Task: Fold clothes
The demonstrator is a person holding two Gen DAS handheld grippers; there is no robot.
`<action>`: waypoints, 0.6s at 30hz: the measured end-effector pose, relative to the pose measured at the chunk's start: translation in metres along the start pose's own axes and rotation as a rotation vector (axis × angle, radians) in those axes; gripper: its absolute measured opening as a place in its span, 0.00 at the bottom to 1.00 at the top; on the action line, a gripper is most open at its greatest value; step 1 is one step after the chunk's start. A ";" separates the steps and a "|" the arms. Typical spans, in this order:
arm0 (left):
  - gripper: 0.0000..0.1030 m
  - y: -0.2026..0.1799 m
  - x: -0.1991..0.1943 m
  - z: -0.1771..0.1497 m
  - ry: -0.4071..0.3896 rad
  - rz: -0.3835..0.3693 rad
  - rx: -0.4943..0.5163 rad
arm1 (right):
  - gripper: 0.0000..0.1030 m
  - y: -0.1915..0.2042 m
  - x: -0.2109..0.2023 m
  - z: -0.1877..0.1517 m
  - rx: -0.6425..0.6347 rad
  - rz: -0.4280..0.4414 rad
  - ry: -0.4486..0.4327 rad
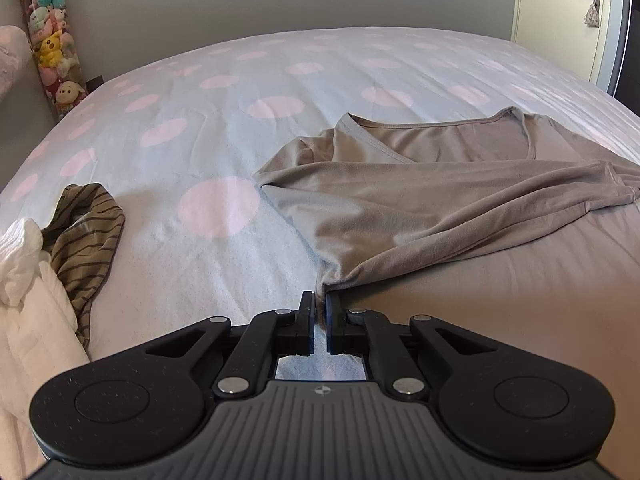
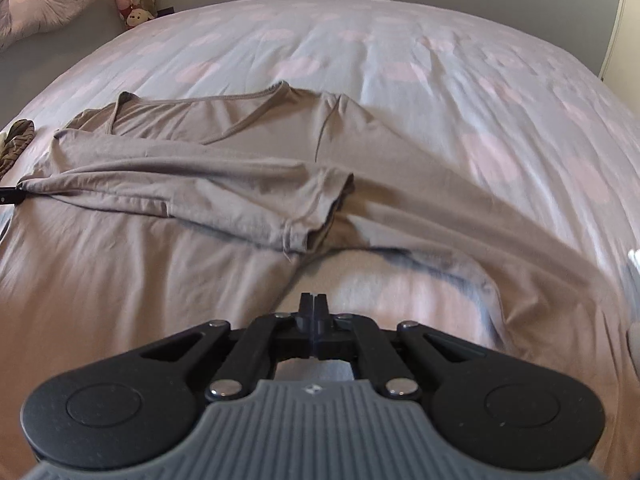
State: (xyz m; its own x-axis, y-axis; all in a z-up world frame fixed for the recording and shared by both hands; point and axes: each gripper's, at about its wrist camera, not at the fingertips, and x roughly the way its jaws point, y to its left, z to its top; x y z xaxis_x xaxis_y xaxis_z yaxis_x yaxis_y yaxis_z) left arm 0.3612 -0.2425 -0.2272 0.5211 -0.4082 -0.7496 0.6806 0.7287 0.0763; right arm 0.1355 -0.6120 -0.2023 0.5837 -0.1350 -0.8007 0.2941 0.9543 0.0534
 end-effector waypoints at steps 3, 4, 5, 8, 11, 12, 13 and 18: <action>0.03 0.002 -0.006 -0.002 0.033 0.003 0.010 | 0.01 -0.002 -0.006 0.002 0.010 0.024 -0.019; 0.03 0.004 -0.009 -0.002 0.049 0.008 0.007 | 0.02 -0.002 -0.009 0.006 0.006 0.028 -0.030; 0.03 0.007 -0.011 -0.004 0.068 0.015 0.004 | 0.03 -0.002 -0.011 0.009 -0.001 0.030 -0.041; 0.05 0.017 -0.018 -0.002 0.076 0.002 -0.033 | 0.05 -0.006 -0.016 0.023 -0.010 0.035 -0.079; 0.19 0.029 -0.022 0.009 0.032 -0.020 -0.089 | 0.08 -0.011 -0.015 0.039 -0.016 0.036 -0.105; 0.26 0.033 -0.024 0.013 0.017 -0.027 -0.108 | 0.12 -0.012 -0.012 0.044 -0.021 0.037 -0.106; 0.34 0.036 -0.022 0.020 0.002 -0.036 -0.113 | 0.12 -0.014 -0.009 0.050 -0.026 0.038 -0.106; 0.43 0.045 0.011 0.060 -0.013 -0.038 -0.125 | 0.13 -0.028 0.007 0.069 0.006 0.044 -0.111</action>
State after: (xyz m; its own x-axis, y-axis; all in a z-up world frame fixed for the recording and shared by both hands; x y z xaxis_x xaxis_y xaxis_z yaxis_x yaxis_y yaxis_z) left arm 0.4286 -0.2467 -0.1926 0.5031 -0.4436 -0.7417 0.6308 0.7751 -0.0357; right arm 0.1838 -0.6582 -0.1682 0.6760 -0.1223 -0.7267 0.2705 0.9585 0.0904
